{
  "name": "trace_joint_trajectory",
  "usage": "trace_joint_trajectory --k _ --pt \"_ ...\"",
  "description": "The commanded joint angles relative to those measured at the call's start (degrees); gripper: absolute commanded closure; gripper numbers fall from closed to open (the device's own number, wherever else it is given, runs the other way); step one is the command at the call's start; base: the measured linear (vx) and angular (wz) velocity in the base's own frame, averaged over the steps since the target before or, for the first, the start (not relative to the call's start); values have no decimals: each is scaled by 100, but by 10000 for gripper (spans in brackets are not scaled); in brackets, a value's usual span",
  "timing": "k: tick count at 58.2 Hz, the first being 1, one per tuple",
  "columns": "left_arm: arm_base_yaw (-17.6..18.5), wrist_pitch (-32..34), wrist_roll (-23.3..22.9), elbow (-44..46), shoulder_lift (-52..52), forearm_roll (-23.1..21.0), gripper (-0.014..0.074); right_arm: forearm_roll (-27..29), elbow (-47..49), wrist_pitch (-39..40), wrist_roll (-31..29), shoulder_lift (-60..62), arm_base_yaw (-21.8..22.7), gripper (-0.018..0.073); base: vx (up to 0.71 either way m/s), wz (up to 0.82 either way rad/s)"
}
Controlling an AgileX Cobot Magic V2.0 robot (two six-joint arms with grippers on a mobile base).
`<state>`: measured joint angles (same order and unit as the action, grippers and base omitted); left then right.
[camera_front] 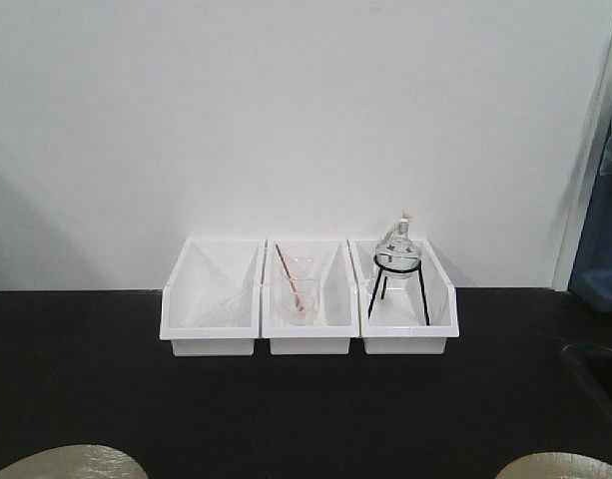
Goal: Arrange circular plates on left workspace
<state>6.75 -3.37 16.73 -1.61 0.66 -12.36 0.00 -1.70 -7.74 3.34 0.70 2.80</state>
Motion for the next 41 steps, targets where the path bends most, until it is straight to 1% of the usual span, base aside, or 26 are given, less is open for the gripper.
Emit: trace_joint_trajectory --k 1,8,12,18,22,25,28,31,33,37,41 --pt "39 462 -33 -66 82 -12 594 0 -33 494 -61 73 29 564 0 0" --pt "39 592 9 -66 82 -12 594 0 -33 578 -61 73 30 564 0 0" --pt "39 789 9 -58 82 -12 594 0 -28 850 -54 73 30 564 0 0" --pt "39 1199 3 -58 82 -18 594 349 33 1425 156 73 30 564 0 0" --pt "39 1529 -21 -2 82 -18 594 445 193 1667 228 73 30 564 0 0" --pt "39 1897 -146 101 82 -117 594 501 371 1753 247 72 30 564 0 0" --pt "39 2066 -452 286 82 -249 594 528 648 1730 256 72 30 564 0 0" --pt "39 2029 -734 547 82 -324 594 512 932 1685 229 72 30 564 0 0" --pt "39 1957 -838 716 82 -324 594 513 1146 1628 204 57 30 564 0 0" --pt "39 1661 -940 1131 58 -324 594 528 1572 1484 224 -51 30 564 0 0" --pt "39 1422 -950 1599 -66 -374 594 538 2024 1299 239 -310 30 564 0 0"
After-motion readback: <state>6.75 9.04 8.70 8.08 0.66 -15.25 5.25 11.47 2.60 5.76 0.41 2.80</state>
